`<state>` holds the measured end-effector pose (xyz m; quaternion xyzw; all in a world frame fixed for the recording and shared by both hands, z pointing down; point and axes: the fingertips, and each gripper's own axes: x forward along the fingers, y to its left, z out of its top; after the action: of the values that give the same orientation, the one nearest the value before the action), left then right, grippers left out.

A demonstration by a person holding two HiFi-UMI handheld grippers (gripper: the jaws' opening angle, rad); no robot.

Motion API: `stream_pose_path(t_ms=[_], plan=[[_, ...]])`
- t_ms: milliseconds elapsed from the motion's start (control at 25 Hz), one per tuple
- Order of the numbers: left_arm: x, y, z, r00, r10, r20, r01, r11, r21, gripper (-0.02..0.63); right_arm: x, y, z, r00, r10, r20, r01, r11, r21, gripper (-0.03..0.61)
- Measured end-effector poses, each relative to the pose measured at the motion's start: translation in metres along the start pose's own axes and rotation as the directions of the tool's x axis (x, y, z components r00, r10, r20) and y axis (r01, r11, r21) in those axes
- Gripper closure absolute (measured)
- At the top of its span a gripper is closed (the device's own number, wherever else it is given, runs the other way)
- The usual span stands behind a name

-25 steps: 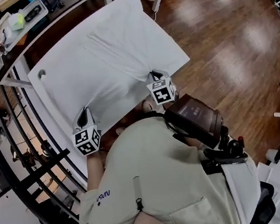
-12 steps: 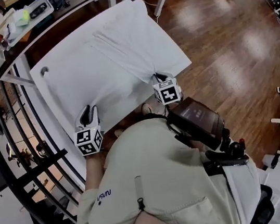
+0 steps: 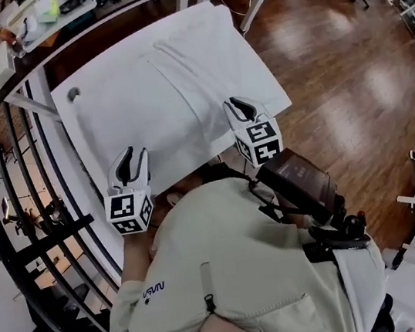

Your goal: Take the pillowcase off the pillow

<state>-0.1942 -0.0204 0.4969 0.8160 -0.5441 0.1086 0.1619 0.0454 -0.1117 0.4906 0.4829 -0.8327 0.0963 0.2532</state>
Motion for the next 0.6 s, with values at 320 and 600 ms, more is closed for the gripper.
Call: stream_pose_path(t_ms=[320, 600], plan=[[0.009, 0.005, 0.025, 0.985, 0.166, -0.048, -0.167, 0.986, -0.003, 0.459, 0.076, -0.014, 0.088, 0.98, 0.164, 0.115, -0.158, 0.985, -0.063, 0.461], [0.009, 0.013, 0.017, 0.915, 0.228, -0.333, -0.216, 0.974, 0.072, 0.368, 0.127, -0.02, 0.118, 0.945, 0.307, 0.114, -0.293, 0.948, -0.128, 0.437]])
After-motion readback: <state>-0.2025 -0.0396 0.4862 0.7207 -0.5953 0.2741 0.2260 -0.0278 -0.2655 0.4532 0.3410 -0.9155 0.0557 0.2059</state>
